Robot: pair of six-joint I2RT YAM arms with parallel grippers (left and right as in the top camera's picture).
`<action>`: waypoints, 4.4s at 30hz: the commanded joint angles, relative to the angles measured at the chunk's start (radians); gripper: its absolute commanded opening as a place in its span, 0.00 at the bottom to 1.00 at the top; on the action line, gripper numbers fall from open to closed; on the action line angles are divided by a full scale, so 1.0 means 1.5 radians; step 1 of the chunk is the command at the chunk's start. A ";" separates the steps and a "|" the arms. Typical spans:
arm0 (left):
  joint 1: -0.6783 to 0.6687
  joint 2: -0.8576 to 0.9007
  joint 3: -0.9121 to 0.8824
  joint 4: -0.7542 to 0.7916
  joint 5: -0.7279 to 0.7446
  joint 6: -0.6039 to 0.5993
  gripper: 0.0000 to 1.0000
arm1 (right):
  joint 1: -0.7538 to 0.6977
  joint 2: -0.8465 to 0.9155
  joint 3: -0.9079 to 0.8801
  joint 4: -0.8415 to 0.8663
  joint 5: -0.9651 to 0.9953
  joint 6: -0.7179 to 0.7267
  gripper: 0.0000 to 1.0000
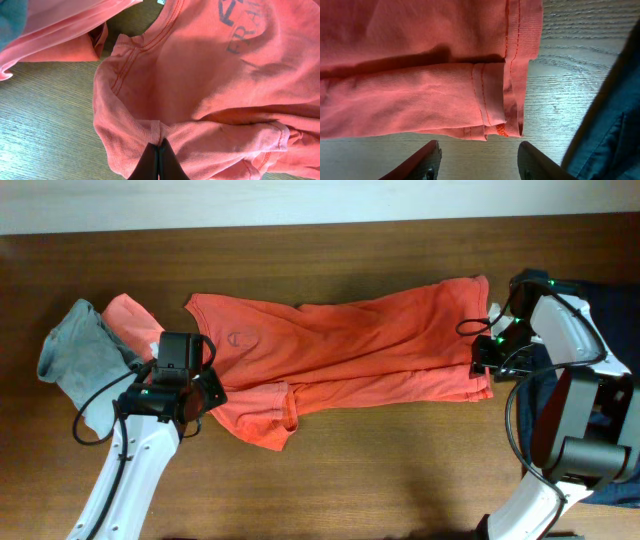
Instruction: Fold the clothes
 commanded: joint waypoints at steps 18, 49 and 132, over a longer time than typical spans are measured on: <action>0.003 0.001 0.000 0.002 -0.014 0.011 0.01 | 0.005 0.016 -0.057 0.041 0.010 0.008 0.54; 0.003 -0.051 0.110 -0.028 0.043 0.086 0.00 | 0.005 -0.207 0.142 -0.070 -0.071 0.003 0.04; 0.069 0.388 0.223 -0.451 0.256 0.338 0.00 | -0.045 -0.082 -0.059 -0.193 0.079 0.078 0.04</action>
